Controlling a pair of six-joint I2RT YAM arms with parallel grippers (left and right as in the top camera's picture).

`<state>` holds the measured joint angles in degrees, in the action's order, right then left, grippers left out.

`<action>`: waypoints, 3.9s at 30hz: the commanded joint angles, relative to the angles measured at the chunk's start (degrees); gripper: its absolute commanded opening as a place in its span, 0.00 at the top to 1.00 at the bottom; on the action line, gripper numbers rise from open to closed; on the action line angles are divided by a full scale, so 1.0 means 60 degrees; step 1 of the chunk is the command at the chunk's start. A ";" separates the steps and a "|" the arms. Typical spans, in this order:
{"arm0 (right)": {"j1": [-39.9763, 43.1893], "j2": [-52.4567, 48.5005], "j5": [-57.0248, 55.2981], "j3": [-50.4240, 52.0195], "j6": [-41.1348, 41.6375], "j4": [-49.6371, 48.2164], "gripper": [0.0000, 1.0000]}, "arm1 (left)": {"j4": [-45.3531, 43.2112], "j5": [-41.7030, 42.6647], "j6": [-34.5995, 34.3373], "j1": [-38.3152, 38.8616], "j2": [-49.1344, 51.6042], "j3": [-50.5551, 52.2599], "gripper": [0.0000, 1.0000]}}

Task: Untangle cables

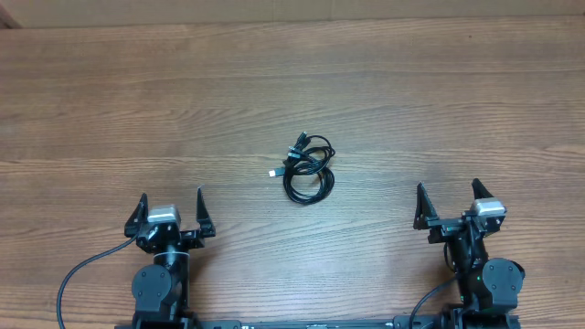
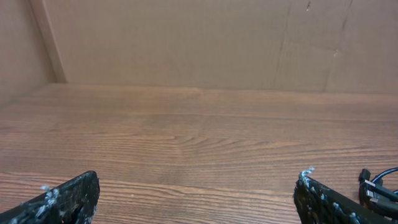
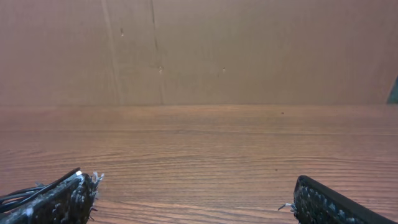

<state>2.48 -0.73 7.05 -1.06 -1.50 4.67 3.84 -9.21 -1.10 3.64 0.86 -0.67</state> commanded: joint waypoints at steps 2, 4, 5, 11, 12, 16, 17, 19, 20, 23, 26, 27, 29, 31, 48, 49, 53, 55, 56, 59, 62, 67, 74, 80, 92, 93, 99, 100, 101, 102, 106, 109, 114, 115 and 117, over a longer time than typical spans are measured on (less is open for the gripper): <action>-0.0036 0.0095 -0.0091 0.0098 -0.0018 -0.0047 0.00 | -0.0015 0.0044 0.0153 -0.0040 -0.0102 0.0066 0.00; -0.0036 0.0095 -0.0091 0.0098 -0.0015 -0.0047 0.00 | -0.0015 0.0044 0.0157 -0.0040 -0.0102 0.0066 0.01; -0.0036 0.0095 -0.0091 0.0098 -0.0015 -0.0047 0.00 | -0.0015 0.0044 0.0153 -0.0040 -0.0102 0.0066 0.00; -0.0036 0.0095 -0.0091 0.0098 -0.0015 -0.0047 0.00 | -0.0015 0.0044 0.0153 -0.0040 -0.0102 0.0066 0.00; -0.0036 0.0095 -0.0091 0.0098 -0.0015 -0.0047 0.00 | -0.0015 0.0044 0.0153 -0.0040 -0.0102 0.0066 0.01; -0.0036 0.0095 -0.0091 0.0098 -0.0018 -0.0047 0.00 | -0.0015 0.0044 0.0153 -0.0040 -0.0102 0.0066 0.00; -0.0036 0.0095 -0.0091 0.0098 -0.0015 -0.0047 0.00 | -0.0015 0.0044 0.0153 -0.0040 -0.0102 0.0066 0.00; -0.0036 0.0095 -0.0091 0.0098 -0.0015 -0.0047 0.00 | -0.0015 0.0044 0.0153 -0.0040 -0.0102 0.0066 0.00; -0.0036 0.0095 -0.0091 0.0098 -0.0015 -0.0047 0.00 | -0.0015 0.0044 0.0157 -0.0040 -0.0102 0.0066 0.00; -0.0036 0.0095 -0.0091 0.0098 -0.0015 -0.0047 0.00 | -0.0015 0.0044 0.0157 -0.0040 -0.0102 0.0066 0.00; -0.0036 0.0095 -0.0091 0.0098 -0.0015 -0.0047 0.00 | -0.0018 0.0044 0.0153 -0.0040 -0.0102 0.0066 0.01; -0.0036 0.0095 -0.0091 0.0095 -0.0015 -0.0047 0.00 | -0.0015 0.0044 0.0153 -0.0040 -0.0102 0.0066 0.00; -0.0036 0.0095 -0.0091 0.0098 -0.0015 -0.0047 0.00 | -0.0015 0.0044 0.0153 -0.0040 -0.0102 0.0066 0.00; -0.0036 0.0095 -0.0091 0.0098 -0.0015 -0.0047 0.00 | -0.0015 0.0044 0.0153 -0.0040 -0.0102 0.0066 0.01; -0.0036 0.0095 -0.0091 0.0095 -0.0015 -0.0047 0.00 | -0.0193 0.0834 -0.0313 -0.0040 -0.0102 0.0066 0.00; -0.0036 0.0095 -0.0091 0.0098 -0.0015 -0.0047 0.00 | -0.0404 0.1865 -0.0878 -0.0040 -0.0102 0.0066 0.00; -0.0036 0.0095 -0.0091 0.0098 -0.0015 -0.0047 0.00 | -0.0255 0.4524 -0.2127 -0.0040 -0.0102 0.0066 0.01; -0.0036 0.0095 -0.0091 0.0098 -0.0015 -0.0047 0.00 | -0.0408 0.4834 -0.2153 -0.0040 -0.0102 0.0066 0.00; -0.0036 0.0095 -0.0091 0.0098 -0.0015 -0.0047 0.00 | -0.0648 0.4892 -0.2175 -0.0040 -0.0102 0.0066 0.00; -0.0036 0.0095 -0.0091 0.0098 -0.0015 -0.0047 0.00 | -0.2240 0.5031 -0.2211 -0.0040 -0.0102 -0.0084 0.01; -0.0036 0.0095 -0.0091 0.0098 -0.0015 -0.0047 0.00 | -0.2932 0.4240 -0.2204 -0.0044 -0.0102 -0.0685 0.00; -0.0036 0.0095 -0.0091 0.0098 -0.0015 -0.0047 0.00 | -0.1916 0.3184 -0.1435 -0.0044 0.0339 -0.2554 0.00; -0.0036 0.0095 -0.0091 0.0098 -0.0015 -0.0047 0.00 | 0.1993 0.3676 -0.1151 -0.0040 0.2838 -0.6736 0.00; -0.0036 0.0095 0.0109 0.0098 -0.0011 -0.0087 0.00 | 0.6725 0.3971 -0.1024 -0.0040 0.6029 -1.0965 0.00; -0.0036 0.0095 0.6637 0.0095 0.5967 -0.1188 0.00 | 1.0386 0.7417 -0.1887 -0.0040 1.0174 -1.2968 0.01; -0.0036 0.0095 0.6732 0.0095 0.6186 -0.1719 0.00 | 1.0444 0.7475 -0.1887 -0.0040 1.0411 -1.2968 0.00; 0.0146 0.0091 0.7020 -0.0969 0.5719 -0.4878 0.00 | 1.1103 0.7577 -0.1894 -0.0040 1.1734 -1.2968 0.00; 0.0251 0.0076 0.6958 -0.1388 0.5435 -0.4568 0.00 | 1.1264 0.7573 -0.1891 -0.0040 1.1894 -1.2968 0.00; 0.0433 0.0025 0.6849 -0.2084 0.4925 -0.3807 0.00 | 1.1453 0.7559 -0.1887 -0.0040 1.2058 -1.2968 0.01; 0.0634 -0.0095 0.6663 -0.2896 0.4302 -0.2725 0.00 | 1.1588 0.7519 -0.1887 -0.0040 1.2211 -1.2968 0.00; 0.1443 -0.1351 0.5548 -0.6371 0.1912 0.2262 0.00 | 1.1795 0.7442 -0.1891 -0.0040 1.2659 -1.2968 0.00; 0.1931 -0.3231 0.5238 -0.9136 0.0433 0.5989 0.00 | 1.1803 0.7442 -0.1894 -0.0036 1.2968 -1.2968 0.00; 0.1956 -0.6517 0.5249 -1.2382 -0.0659 1.0397 0.00 | 1.1792 0.7471 -0.1902 -0.0029 1.3431 -1.2968 0.01; 0.1956 -0.7074 0.5377 -1.2786 -0.0645 1.0958 0.00 | 1.1795 0.7468 -0.1905 -0.0029 1.3522 -1.2968 0.00; 0.1956 -0.8029 0.5880 -1.3325 -0.0226 1.1894 0.00 | 1.1865 0.7464 -0.1902 -0.0029 1.3704 -1.2968 0.01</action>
<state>13.93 -42.57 40.47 -77.67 -0.73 72.82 74.63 34.81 -12.08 3.64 81.71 -77.62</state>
